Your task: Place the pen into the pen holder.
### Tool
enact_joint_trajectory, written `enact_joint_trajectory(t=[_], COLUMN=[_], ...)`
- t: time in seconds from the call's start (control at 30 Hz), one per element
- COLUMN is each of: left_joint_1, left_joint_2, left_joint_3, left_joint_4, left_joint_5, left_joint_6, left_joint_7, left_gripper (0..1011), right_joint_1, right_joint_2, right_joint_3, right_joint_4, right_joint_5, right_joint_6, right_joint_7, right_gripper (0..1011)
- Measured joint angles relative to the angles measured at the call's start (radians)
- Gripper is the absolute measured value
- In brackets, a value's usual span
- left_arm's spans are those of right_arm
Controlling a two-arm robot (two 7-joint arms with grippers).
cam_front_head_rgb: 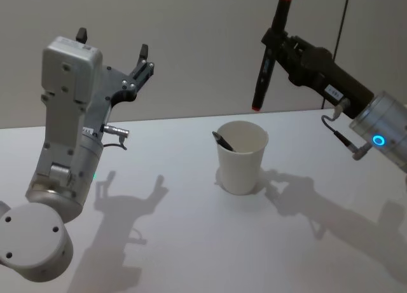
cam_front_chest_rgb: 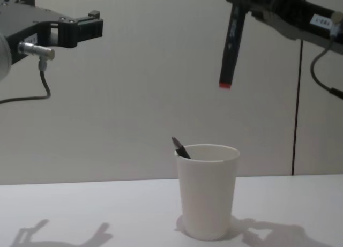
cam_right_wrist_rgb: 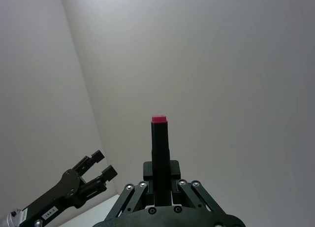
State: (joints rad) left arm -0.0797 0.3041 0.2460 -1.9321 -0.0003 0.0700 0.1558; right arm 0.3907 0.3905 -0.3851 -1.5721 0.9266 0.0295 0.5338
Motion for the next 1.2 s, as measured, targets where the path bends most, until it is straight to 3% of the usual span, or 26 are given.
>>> enact_joint_trajectory(t=[0.3,0.43,0.63,0.9,1.2], left_joint_1=[0.005,0.006,0.007,0.008,0.009], left_joint_2=[-0.004,-0.005,-0.005,-0.006,-0.007], left_joint_3=[0.001,0.002,0.002,0.003,0.003], left_joint_4=[-0.001,-0.001,-0.001,-0.001,-0.001], left_joint_5=[-0.004,-0.005,-0.006,-0.007,-0.008], left_joint_6=[0.003,0.004,0.005,0.005,0.006], left_joint_7=[-0.005,-0.006,-0.007,-0.008,-0.009], left_gripper=[1001,1001,1001,1001,1001], right_joint_1=[0.016,0.037,0.062,0.087,0.092], right_joint_2=[-0.020,-0.039,-0.060,-0.081,-0.094], right_joint_3=[-0.010,-0.015,-0.019,-0.022,-0.033], right_joint_4=[0.030,0.073,0.136,0.209,0.248], right_joint_5=[-0.116,-0.188,-0.258,-0.300,-0.297], right_joint_6=[-0.124,-0.188,-0.245,-0.271,-0.257], right_joint_7=[0.016,0.017,0.014,0.013,0.039], right_gripper=[175,175,175,175,175])
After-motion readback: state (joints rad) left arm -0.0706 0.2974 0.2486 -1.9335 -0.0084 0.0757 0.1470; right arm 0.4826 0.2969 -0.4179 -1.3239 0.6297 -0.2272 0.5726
